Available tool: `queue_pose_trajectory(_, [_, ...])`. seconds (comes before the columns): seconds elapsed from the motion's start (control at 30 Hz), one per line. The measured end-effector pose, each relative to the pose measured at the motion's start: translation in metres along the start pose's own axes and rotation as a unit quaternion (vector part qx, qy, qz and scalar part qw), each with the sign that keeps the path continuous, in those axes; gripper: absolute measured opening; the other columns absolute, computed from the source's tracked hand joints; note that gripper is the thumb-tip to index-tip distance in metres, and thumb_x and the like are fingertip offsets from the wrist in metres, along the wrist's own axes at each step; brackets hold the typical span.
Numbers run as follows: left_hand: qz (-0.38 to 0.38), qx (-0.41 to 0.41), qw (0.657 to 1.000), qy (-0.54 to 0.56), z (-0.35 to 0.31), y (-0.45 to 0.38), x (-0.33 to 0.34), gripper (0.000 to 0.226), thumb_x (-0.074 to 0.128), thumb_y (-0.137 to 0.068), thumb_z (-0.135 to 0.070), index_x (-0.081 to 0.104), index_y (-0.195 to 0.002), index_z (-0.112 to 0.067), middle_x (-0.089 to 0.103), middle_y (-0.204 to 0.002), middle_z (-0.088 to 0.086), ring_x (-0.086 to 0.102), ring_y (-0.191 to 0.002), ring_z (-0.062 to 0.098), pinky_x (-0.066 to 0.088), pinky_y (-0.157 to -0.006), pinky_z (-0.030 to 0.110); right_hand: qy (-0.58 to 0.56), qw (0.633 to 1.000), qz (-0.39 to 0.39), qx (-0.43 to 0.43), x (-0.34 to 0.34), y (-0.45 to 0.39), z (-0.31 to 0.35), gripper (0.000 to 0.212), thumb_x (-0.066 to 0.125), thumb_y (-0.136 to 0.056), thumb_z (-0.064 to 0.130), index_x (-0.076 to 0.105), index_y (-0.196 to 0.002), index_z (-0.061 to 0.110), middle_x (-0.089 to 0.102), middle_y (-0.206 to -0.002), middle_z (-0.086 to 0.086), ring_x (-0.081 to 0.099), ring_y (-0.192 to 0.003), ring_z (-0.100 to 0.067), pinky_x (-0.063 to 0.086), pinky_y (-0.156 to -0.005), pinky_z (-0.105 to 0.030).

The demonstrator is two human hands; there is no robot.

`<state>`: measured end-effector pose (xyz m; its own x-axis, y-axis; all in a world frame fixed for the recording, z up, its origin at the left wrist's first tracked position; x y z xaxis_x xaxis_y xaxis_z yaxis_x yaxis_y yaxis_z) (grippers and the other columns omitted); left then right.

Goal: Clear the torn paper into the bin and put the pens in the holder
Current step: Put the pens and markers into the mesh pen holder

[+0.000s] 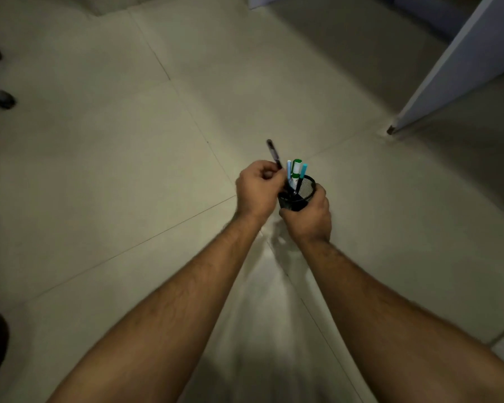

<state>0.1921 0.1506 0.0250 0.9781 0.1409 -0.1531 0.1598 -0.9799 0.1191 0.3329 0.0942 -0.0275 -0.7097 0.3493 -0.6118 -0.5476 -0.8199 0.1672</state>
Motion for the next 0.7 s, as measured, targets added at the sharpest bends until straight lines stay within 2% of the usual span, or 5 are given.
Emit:
queue_pose_trajectory(0.1, [0.014,0.072,0.986,-0.150,-0.012,0.006,-0.001,0.011,0.076,-0.079,-0.022,0.073,-0.089,-0.017,0.065,-0.085,-0.006,0.062,-0.072,-0.001,0.050,-0.067,0.011,-0.025,0.999,0.007,-0.023,0.007,-0.001,0.023,0.064,0.074,-0.075,0.038,0.046,-0.129,0.019,0.061,-0.118,-0.005,0.063,-0.104,-0.029,0.053,-0.080,-0.037])
queue_pose_trajectory(0.17, [0.006,0.094,0.974,-0.207,-0.020,0.007,-0.008,0.017,0.076,-0.076,-0.024,0.074,-0.092,-0.019,0.057,-0.091,-0.007,0.059,-0.076,0.001,0.048,-0.070,0.011,-0.044,0.998,0.003,-0.040,0.006,-0.001,0.039,0.058,0.067,-0.081,0.039,0.047,-0.131,0.019,0.061,-0.121,-0.006,0.062,-0.105,-0.029,0.049,-0.079,-0.033])
queue_pose_trajectory(0.3, [-0.032,0.126,0.980,-0.152,-0.070,0.016,-0.039,0.021,0.073,-0.074,-0.011,0.070,-0.094,-0.018,0.054,-0.098,-0.004,0.055,-0.081,-0.002,0.044,-0.072,0.007,-0.086,0.994,0.015,-0.066,-0.008,0.012,0.086,0.067,0.073,-0.074,0.043,0.045,-0.132,0.023,0.060,-0.122,0.001,0.063,-0.106,-0.021,0.052,-0.082,-0.032])
queue_pose_trajectory(0.43, [-0.087,0.130,0.984,-0.084,-0.154,0.031,-0.083,0.027,0.059,-0.075,0.005,0.068,-0.089,-0.015,0.052,-0.096,-0.008,0.048,-0.063,-0.001,0.041,-0.063,0.008,-0.124,0.991,0.023,-0.053,-0.041,0.036,0.152,0.081,0.081,-0.062,0.039,0.042,-0.132,0.031,0.061,-0.120,0.008,0.064,-0.106,-0.013,0.057,-0.085,-0.039])
queue_pose_trajectory(0.7, [-0.175,0.048,0.979,-0.093,-0.347,0.047,-0.210,0.026,0.053,-0.074,-0.002,0.063,-0.088,-0.021,0.064,-0.098,0.004,0.050,-0.065,0.003,0.044,-0.067,0.016,-0.144,0.980,0.097,-0.095,-0.132,0.114,0.350,0.083,0.081,-0.064,0.038,0.040,-0.135,0.034,0.060,-0.125,0.010,0.061,-0.111,-0.011,0.055,-0.092,-0.037])
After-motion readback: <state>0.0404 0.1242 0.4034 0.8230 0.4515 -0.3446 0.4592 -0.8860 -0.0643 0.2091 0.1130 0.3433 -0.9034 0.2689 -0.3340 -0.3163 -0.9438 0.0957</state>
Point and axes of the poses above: each hand's wrist, its own y-axis away from the middle knuckle, its own x-axis out of the palm, z = x × y, the point moved 7 cm from there along -y, towards the middle knuckle
